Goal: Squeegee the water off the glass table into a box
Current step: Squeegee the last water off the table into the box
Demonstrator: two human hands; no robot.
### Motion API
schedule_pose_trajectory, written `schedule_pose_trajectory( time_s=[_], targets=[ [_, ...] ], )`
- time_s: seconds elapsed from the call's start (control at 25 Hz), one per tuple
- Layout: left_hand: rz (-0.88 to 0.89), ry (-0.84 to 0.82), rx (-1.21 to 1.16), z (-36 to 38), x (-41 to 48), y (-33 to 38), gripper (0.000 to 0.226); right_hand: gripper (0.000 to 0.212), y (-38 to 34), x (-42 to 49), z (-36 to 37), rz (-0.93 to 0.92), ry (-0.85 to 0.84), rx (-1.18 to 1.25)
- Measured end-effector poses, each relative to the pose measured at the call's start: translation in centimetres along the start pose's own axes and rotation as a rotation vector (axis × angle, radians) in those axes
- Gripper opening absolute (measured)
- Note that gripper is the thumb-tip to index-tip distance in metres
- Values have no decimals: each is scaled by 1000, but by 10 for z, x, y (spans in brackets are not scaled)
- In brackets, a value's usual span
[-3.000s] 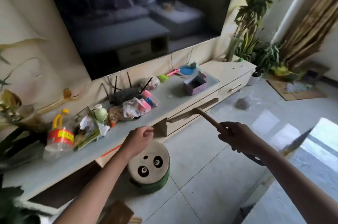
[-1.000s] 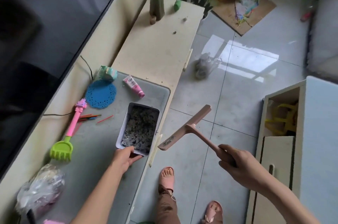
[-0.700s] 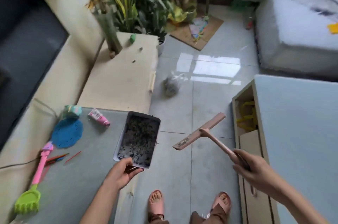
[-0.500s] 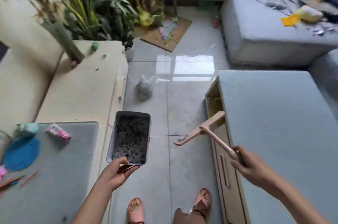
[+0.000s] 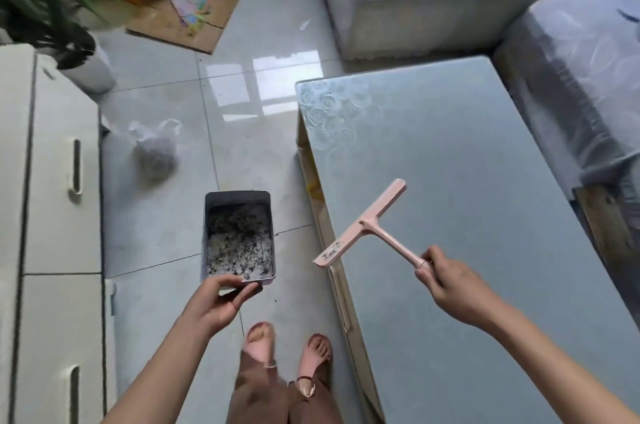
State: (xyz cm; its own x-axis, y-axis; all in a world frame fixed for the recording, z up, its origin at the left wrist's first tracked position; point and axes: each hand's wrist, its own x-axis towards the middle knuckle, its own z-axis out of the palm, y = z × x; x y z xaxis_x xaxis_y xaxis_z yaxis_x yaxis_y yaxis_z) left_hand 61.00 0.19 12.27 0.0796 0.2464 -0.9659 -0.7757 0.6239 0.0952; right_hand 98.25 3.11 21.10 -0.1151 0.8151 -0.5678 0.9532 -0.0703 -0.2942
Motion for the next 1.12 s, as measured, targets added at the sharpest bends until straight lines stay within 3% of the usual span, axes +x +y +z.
schedule_pose_trajectory(
  time_s=[0.32,0.56,0.64,0.8,0.92,1.12],
  targets=[
    [-13,38,83,88,145,-12,20,10,102,100,-5,125,-161,-172],
    [-20,89,71,90,207,-28,22,5,160,136,-17,162,-276,-224],
    [-25,99,51,88,218,-37,21,3,175,142,-16,158,-273,-234],
    [0,68,-15,90,234,-60,19,22,213,169,-16,127,-112,-331],
    [40,62,-47,89,235,-75,22,29,225,181,1,20,-12,-366],
    [93,66,-56,86,234,-98,17,30,147,229,57,-341,62,-317]
  ],
)
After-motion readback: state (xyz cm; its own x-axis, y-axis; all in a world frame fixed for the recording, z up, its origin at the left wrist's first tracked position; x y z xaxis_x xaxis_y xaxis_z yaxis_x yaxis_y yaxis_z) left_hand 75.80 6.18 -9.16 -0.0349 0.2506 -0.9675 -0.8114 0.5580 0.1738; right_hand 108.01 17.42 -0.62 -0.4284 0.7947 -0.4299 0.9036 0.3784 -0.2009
